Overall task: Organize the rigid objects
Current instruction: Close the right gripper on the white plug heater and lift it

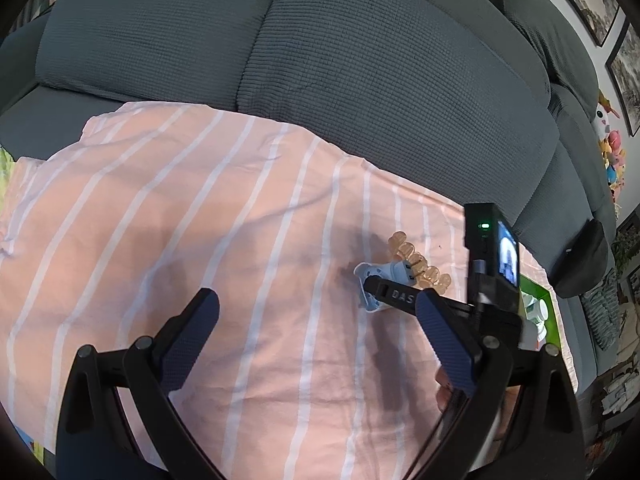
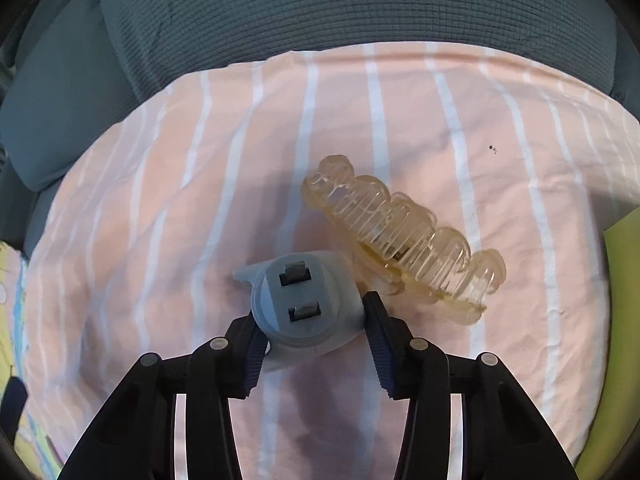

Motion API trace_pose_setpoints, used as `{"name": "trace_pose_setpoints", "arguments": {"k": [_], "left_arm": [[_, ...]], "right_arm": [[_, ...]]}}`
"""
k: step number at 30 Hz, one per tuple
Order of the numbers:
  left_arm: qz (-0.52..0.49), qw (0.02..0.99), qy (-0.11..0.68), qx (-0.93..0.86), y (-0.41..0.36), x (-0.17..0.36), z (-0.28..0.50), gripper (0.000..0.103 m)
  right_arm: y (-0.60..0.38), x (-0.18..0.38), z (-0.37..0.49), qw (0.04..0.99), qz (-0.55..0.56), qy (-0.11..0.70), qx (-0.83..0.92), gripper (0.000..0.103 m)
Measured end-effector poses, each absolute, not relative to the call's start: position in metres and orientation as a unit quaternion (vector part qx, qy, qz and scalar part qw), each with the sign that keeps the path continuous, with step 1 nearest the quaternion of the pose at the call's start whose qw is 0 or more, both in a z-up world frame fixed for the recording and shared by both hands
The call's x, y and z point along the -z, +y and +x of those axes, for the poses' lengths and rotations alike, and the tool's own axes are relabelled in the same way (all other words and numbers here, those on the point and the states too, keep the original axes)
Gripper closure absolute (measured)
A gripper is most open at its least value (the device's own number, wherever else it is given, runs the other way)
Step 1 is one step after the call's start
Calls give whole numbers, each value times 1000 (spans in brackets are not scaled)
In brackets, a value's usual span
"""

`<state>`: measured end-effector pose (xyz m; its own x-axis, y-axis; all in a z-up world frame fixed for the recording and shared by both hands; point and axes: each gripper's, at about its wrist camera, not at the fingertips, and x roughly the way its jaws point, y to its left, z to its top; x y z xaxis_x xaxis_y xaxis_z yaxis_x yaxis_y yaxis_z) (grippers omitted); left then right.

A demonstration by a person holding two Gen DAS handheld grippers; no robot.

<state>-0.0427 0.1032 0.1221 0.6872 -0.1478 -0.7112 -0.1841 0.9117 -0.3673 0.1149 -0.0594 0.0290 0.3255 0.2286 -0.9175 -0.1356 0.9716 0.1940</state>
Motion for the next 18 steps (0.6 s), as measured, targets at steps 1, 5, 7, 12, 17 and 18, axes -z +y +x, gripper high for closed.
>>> {"name": "trace_pose_setpoints", "arguments": {"k": [1, 5, 7, 12, 17, 18], "left_arm": [[-210, 894, 396, -10, 103, -122, -43, 5], [-211, 892, 399, -12, 104, -119, -44, 5], [-213, 890, 402, -13, 104, -117, -43, 5], [-218, 885, 410, -12, 104, -114, -42, 5], [-218, 884, 413, -20, 106, -112, -40, 6], [-219, 883, 415, -20, 106, -112, -39, 6]], "right_arm": [[-60, -31, 113, 810, 46, 572, -118, 56], [-59, -40, 92, 807, 42, 578, -115, 56], [-59, -40, 80, 803, 37, 585, -108, 56], [-58, -34, 60, 777, 45, 616, -121, 56], [-63, -48, 43, 787, 42, 602, -125, 50], [-67, -54, 39, 789, 54, 598, -131, 48]]}}
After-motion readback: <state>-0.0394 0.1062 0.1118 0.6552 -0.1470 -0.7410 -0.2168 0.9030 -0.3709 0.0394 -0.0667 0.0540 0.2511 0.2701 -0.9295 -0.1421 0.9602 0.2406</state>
